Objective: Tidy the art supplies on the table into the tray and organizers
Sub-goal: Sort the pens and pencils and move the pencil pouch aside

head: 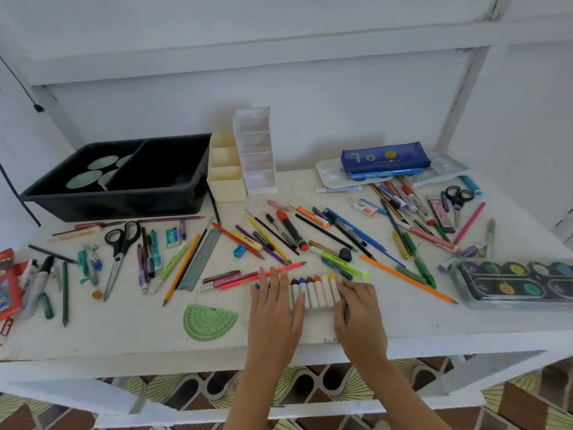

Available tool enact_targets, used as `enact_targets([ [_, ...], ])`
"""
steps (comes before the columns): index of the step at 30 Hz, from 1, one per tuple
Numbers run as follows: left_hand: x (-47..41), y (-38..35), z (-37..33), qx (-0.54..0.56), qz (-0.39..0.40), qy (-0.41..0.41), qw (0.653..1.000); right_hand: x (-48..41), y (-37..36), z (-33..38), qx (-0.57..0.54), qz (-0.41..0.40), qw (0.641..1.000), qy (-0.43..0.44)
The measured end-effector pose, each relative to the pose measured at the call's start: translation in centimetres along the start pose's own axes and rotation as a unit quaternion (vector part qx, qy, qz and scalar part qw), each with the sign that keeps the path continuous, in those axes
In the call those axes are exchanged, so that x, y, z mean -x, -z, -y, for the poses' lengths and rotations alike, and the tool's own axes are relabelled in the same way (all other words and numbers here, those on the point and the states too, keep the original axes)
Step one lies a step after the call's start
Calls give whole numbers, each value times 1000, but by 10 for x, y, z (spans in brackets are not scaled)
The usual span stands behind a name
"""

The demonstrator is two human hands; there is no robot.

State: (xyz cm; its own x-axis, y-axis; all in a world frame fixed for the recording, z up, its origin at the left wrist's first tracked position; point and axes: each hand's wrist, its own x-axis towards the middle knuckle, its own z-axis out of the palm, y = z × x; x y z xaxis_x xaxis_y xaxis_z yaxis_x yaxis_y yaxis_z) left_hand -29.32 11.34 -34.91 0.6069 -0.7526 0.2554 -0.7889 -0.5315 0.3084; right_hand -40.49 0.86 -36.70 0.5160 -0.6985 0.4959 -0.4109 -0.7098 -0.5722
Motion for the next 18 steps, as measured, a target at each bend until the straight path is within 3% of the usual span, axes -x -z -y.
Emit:
enact_targets([
  [9, -1, -17, 4, -60, 4, -8, 998, -1, 2, 4, 31, -9, 999, 0],
  [18, -1, -19, 7, 9, 1, -14, 1000, 0, -2, 1, 34, 7, 999, 15],
])
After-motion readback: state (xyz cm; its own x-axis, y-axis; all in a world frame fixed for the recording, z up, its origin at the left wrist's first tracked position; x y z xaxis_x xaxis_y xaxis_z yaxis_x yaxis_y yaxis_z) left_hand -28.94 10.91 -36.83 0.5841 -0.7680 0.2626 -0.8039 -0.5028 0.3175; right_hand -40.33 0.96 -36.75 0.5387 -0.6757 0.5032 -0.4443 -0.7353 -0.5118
